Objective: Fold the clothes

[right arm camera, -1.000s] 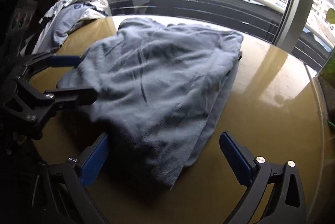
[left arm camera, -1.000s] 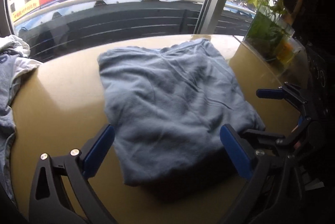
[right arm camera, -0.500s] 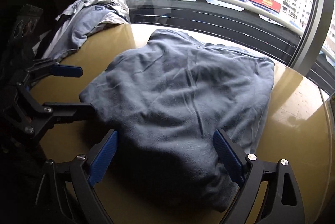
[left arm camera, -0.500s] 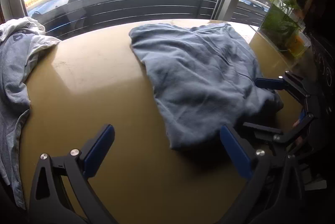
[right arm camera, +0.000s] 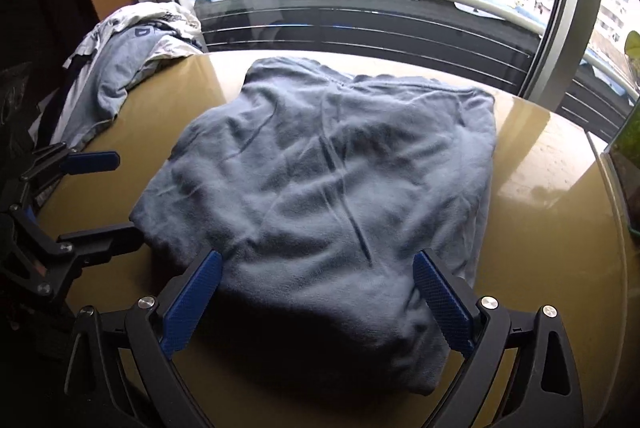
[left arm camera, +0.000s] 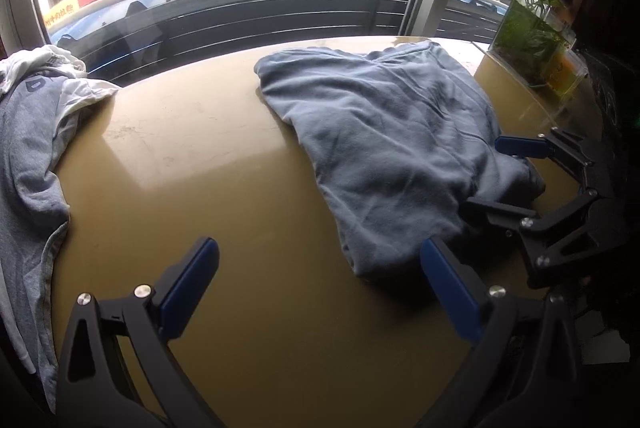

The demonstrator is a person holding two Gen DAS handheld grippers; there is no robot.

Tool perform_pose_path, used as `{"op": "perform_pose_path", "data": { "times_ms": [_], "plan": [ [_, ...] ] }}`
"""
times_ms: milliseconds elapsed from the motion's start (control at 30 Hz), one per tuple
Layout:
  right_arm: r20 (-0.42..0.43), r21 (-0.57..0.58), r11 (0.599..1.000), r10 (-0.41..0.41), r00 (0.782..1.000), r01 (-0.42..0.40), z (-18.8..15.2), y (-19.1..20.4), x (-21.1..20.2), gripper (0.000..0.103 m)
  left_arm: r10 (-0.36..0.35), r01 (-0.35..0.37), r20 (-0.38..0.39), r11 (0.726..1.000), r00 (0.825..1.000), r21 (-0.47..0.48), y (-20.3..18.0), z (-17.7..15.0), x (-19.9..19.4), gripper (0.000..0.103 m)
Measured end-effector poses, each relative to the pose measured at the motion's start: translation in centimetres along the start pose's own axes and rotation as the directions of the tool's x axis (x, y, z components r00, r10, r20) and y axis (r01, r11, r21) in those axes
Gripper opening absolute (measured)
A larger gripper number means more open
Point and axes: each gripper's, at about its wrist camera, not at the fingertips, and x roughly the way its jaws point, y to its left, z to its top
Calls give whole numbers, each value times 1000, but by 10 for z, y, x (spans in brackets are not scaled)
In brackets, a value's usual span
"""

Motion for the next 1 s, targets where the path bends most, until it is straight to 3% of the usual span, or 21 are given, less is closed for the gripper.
{"op": "perform_pose_path", "data": {
  "times_ms": [100,200,333,400,533,667,733,833,867,933,1000],
  "plan": [
    [31,-35,999,-37,999,38,-7,10,4,103,3,-3,-22,1000,1000,-1,3,-2,3,101],
    [4,-66,996,-62,998,62,-5,14,6,103,33,-33,-21,999,999,7,2,-1,3,101],
    [-31,-41,999,9,999,-11,9,2,0,103,106,-106,14,994,994,15,-3,6,-6,101],
    [3,-62,997,53,999,-52,22,-8,-10,103,147,-146,41,989,988,-16,-7,14,-14,101],
    [74,-167,986,39,996,-27,56,-29,-13,103,185,-179,87,981,979,-75,-24,32,-25,102],
    [34,-225,964,153,988,-142,83,-54,15,103,220,-213,112,974,969,-78,-57,47,-16,102],
    [8,-263,947,194,981,-185,88,-61,30,103,229,-222,71,971,971,-92,-68,49,4,102],
    [-95,-280,937,187,978,-207,83,-74,64,103,286,-282,23,952,958,-119,-78,39,32,103],
    [-84,-304,929,195,977,-212,81,-76,68,103,302,-299,6,946,953,-123,-80,35,42,103],
    [-46,-346,913,215,976,-217,78,-80,71,103,252,-249,-22,936,968,-250,-67,33,44,103],
    [-55,-344,912,217,975,-223,82,-82,74,103,247,-249,-50,914,968,-319,-57,36,46,103]
  ]
}}
